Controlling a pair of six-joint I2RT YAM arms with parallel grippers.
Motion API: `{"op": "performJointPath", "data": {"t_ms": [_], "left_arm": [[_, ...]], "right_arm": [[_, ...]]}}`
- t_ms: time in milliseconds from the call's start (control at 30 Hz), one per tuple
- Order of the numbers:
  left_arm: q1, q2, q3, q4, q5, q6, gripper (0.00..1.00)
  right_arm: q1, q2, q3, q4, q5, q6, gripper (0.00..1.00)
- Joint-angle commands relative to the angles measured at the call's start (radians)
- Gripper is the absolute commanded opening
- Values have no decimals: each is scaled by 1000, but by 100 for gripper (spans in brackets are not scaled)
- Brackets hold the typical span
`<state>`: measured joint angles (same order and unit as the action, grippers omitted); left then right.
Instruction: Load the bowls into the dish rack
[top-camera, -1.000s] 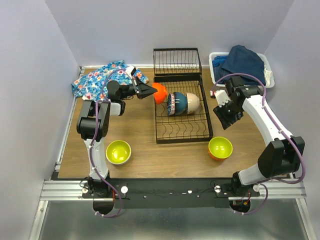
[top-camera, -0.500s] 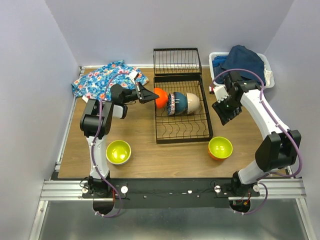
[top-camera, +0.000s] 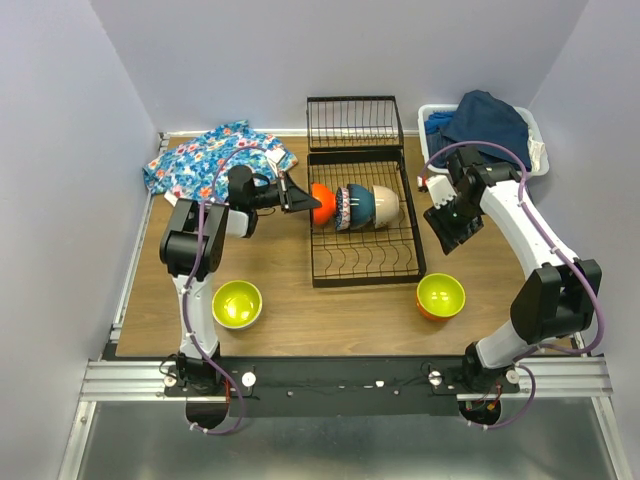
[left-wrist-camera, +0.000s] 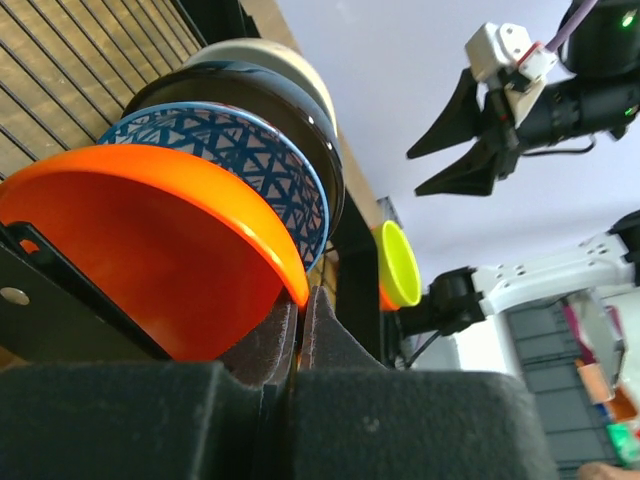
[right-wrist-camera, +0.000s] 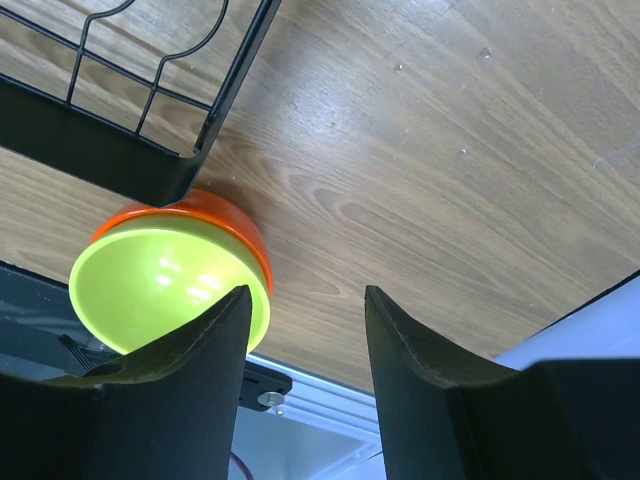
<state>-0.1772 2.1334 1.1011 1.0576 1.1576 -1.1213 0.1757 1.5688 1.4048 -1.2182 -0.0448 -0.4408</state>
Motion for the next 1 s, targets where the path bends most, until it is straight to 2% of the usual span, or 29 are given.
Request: {"op": "performJointPath", "data": {"t_ms": [0,200,233,367,633,767,967], "left_arm": [[1,-35,-26,-260,-12,240,0],[7,-76,-27,-392,-39,333,14],[10,-85,-21,-422,-45,380,20],[19,-121,-17,-542,-78,475,28],[24,-208,-12,-761,-176,693,53],[25,-236,-14,-804,-176,739,61],[27,-288,-4,-858,-190,784,64]], "right_arm": [[4,-27,-9,-10,-26,2,57],[4,-27,-1,-10,-29,4,57],[4,-27,2,-10,-30,4,57],[2,-29,6,-9,-30,5,57],[2,-44,-1,-9,-35,11,58],[2,-59,-12,-7,-35,11,58],[2,-87,-47,-1,-33,11,58]]}}
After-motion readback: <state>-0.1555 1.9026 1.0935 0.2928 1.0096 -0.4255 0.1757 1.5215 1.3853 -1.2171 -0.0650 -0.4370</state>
